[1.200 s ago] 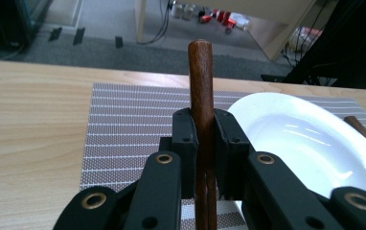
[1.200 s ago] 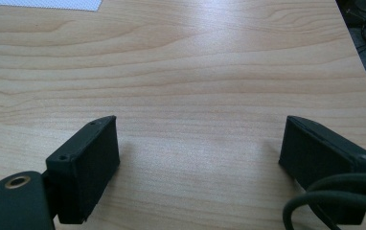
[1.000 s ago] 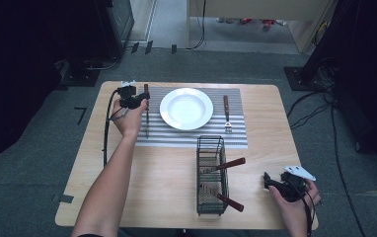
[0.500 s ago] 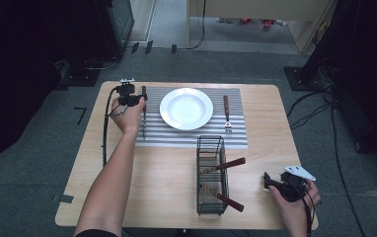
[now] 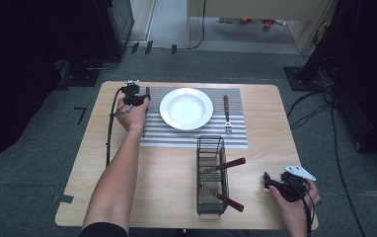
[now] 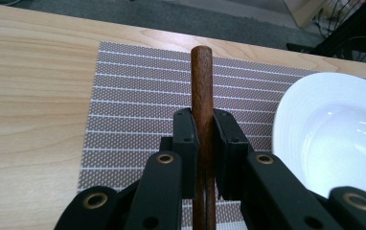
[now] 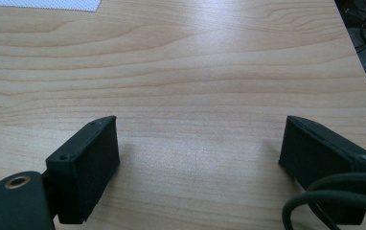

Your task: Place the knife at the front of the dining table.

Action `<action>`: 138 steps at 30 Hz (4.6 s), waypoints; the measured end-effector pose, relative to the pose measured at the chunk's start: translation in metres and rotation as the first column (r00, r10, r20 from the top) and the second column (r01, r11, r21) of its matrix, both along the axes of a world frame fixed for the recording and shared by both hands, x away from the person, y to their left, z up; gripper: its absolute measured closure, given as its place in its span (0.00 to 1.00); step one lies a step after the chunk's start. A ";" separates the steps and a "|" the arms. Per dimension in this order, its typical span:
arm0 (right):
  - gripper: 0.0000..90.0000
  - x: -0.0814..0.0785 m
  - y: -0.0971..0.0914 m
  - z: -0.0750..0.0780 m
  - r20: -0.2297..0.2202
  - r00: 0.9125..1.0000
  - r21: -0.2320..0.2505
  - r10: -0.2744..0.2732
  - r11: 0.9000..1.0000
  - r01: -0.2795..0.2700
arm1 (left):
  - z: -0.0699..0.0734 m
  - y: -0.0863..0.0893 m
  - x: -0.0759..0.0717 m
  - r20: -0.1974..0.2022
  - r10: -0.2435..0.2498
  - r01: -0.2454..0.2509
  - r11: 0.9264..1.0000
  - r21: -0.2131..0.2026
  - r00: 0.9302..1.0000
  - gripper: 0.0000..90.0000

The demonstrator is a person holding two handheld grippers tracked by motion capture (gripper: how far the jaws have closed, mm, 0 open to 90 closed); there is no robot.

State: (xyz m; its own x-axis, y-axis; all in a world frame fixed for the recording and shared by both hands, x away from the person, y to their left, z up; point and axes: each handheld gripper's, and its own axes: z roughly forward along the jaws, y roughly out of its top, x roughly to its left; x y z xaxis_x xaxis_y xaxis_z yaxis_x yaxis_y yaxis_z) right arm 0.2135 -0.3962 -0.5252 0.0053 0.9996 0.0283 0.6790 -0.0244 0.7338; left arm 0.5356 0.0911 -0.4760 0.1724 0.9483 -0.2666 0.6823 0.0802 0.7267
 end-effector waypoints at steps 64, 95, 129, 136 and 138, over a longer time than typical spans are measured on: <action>0.15 0.000 0.000 0.000 -0.002 1.000 0.002 -0.007 1.000 0.007 | -0.030 -0.004 0.010 -0.038 0.072 -0.071 0.997 0.025 0.997 0.74; 0.15 0.000 0.000 0.000 -0.002 1.000 0.001 -0.007 1.000 0.007 | -0.013 0.030 -0.042 -0.114 -0.075 0.071 0.997 -0.037 0.991 1.00; 0.15 0.000 0.000 0.000 -0.002 1.000 0.001 -0.007 1.000 0.007 | -0.026 0.030 -0.067 -0.145 -0.114 0.119 0.993 0.027 0.983 1.00; 0.15 0.000 0.000 0.000 -0.002 1.000 0.001 -0.007 1.000 0.007 | -0.025 0.031 -0.070 -0.137 -0.099 0.106 0.993 0.044 0.986 0.96; 0.15 0.000 0.000 0.000 -0.002 1.000 0.002 -0.007 1.000 0.007 | -0.024 0.032 -0.072 -0.130 -0.095 0.099 0.995 0.028 0.987 0.92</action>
State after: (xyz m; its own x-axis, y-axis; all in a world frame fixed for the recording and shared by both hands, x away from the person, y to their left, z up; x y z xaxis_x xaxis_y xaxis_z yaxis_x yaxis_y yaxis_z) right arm 0.2134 -0.3962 -0.5251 0.0123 0.9995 0.0298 0.6804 -0.0302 0.7322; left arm 0.4632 0.1235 -0.5000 0.2307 0.9375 -0.2604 0.7734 -0.0143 0.6338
